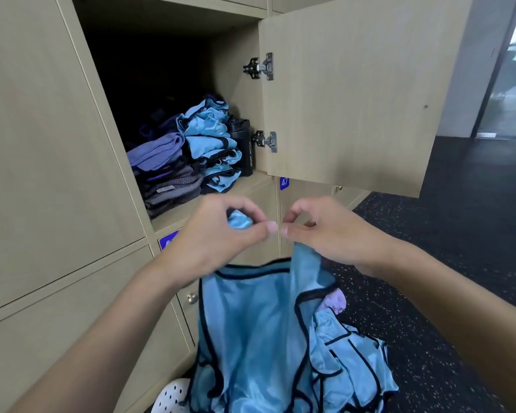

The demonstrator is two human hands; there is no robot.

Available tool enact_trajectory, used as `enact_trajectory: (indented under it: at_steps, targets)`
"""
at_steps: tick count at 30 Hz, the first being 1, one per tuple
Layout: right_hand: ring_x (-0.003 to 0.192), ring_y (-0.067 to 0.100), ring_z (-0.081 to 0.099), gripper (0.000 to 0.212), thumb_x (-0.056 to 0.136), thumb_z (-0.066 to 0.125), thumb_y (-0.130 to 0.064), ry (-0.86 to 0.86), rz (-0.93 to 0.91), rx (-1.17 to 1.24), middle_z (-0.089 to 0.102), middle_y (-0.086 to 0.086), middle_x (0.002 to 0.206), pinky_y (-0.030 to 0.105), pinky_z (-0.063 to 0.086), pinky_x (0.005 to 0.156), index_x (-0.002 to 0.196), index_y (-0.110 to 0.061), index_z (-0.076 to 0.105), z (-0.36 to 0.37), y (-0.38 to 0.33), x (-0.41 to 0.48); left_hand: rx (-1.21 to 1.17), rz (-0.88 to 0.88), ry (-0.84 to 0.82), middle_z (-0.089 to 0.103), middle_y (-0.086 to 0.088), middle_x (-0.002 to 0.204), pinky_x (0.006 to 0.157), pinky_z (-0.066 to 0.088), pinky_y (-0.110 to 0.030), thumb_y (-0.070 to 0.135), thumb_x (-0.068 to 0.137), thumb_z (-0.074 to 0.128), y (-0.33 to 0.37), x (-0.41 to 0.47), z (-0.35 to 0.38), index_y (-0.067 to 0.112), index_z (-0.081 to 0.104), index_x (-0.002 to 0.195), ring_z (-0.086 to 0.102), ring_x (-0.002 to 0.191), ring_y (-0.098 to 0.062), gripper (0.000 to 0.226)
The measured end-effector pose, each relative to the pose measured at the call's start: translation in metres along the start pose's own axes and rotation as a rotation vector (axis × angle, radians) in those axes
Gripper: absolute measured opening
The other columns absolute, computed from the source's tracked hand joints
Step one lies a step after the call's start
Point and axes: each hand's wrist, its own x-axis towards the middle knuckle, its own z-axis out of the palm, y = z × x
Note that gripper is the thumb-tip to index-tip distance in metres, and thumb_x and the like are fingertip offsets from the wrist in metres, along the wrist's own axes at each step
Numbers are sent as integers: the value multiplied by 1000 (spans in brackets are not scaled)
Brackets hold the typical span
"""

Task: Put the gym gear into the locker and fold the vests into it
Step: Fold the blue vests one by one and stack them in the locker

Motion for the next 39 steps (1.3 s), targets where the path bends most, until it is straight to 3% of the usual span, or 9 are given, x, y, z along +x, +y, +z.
enact_trajectory:
  at_steps: [2, 6, 13, 17, 23, 26, 29, 32, 39]
  targets:
    - [46, 10, 44, 11, 96, 62, -21, 30, 33, 63, 52, 7, 66, 14, 35, 38, 100, -10, 63, 0, -4, -1, -67, -29, -94, 62, -4, 68, 54, 38, -17, 34, 78, 81, 5, -5, 8, 16, 72, 74, 47, 57, -10, 21]
    - [49, 17, 57, 8, 97, 58, -6, 5, 97, 349, 61, 12, 66, 24, 48, 46, 92, -4, 64, 0, -6, -2, -110, -15, -167, 65, 14, 70, 64, 39, -10, 38, 74, 83, 8, -7, 17, 14, 72, 80, 55, 65, 2, 27]
    - [71, 26, 71, 19, 93, 52, 12, -13, 135, 718, 71, 27, 92, 33, 61, 71, 108, 9, 63, -13, -7, -1, -29, -55, -82, 63, -1, 68, 54, 39, -22, 20, 74, 83, 6, -5, 19, 17, 66, 80, 46, 55, -7, 18]
    - [81, 21, 72, 32, 90, 54, 16, -45, 73, 574, 68, 26, 101, 31, 61, 79, 119, 3, 61, -18, -4, -3, -15, -66, 1, 57, -1, 62, 48, 34, -21, 10, 81, 75, 4, -2, 7, 17, 71, 76, 40, 49, -9, 9]
    - [76, 4, 55, 11, 93, 65, -19, 165, -118, 116, 61, 0, 91, 12, 42, 73, 91, -9, 69, -14, -1, -4, -120, -119, 111, 45, 16, 47, 46, 27, -22, 21, 85, 76, -7, 6, -10, 18, 71, 74, 34, 40, -5, 13]
    - [73, 5, 52, 5, 94, 64, -14, 156, -147, 215, 64, 1, 87, 15, 41, 70, 90, -11, 64, -16, -4, -5, -249, -156, 109, 37, 5, 48, 51, 19, -26, 26, 85, 76, -11, 7, -12, 11, 69, 81, 23, 44, -17, 17]
    - [79, 21, 62, 9, 95, 61, -7, 160, -161, 268, 73, 5, 90, 32, 51, 77, 101, -12, 66, -17, -3, -6, -334, -166, 103, 31, 1, 51, 53, 17, -32, 27, 88, 74, -8, 7, -9, 8, 65, 88, 20, 46, -18, 21]
    - [91, 15, 70, 18, 98, 57, -7, 142, -178, 262, 76, 0, 95, 35, 54, 87, 103, -14, 73, -18, -5, -8, -416, -192, 95, 36, 2, 60, 49, 30, -26, 23, 91, 70, -4, 7, -8, 13, 52, 97, 29, 51, -15, 21]
    - [84, 20, 58, 17, 97, 60, -14, 29, -243, 395, 70, 8, 89, 41, 45, 80, 88, -17, 74, -27, -5, -12, -495, -225, 43, 55, -9, 77, 66, 42, -31, 7, 102, 49, -1, 6, -4, 11, 47, 96, 50, 67, -20, 7]
